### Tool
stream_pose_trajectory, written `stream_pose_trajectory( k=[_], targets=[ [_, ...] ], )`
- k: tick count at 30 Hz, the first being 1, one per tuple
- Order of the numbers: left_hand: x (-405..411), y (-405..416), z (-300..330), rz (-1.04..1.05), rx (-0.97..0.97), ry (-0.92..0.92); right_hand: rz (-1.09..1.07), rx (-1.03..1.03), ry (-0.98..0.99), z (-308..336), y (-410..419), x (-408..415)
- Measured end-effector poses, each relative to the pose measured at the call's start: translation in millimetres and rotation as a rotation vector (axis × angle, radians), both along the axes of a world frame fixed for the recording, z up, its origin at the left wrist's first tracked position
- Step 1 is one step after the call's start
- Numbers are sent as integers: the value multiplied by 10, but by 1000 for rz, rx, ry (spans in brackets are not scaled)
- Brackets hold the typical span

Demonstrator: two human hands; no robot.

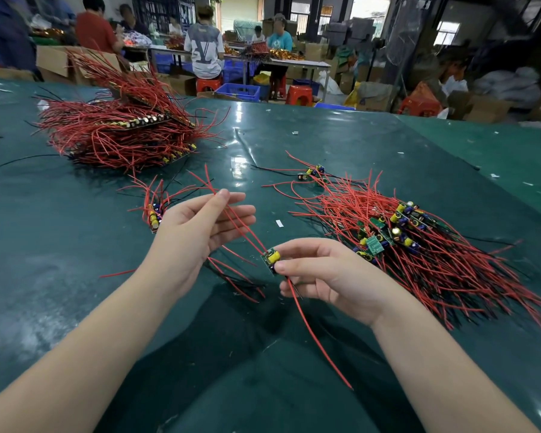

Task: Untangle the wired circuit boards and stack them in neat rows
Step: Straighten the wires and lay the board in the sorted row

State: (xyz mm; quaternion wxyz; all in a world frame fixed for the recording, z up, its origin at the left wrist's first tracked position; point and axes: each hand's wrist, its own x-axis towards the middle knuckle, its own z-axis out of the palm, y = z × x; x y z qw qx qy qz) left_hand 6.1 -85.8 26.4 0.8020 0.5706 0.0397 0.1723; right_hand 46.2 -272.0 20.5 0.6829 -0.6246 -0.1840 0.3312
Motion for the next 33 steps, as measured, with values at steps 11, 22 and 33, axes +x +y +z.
stream_pose_trajectory(
  k=[11, 22, 33],
  targets=[
    [44, -22, -66, -29, 4, 92, 149, 76, -180, 38, -33, -50],
    [45, 33, -28, -84, -106, 188, 200, 99, -195, 9, -31, -37],
    [-8, -81, -65, -17, 338, 120, 173, 143, -195, -16, -25, -40]
  ],
)
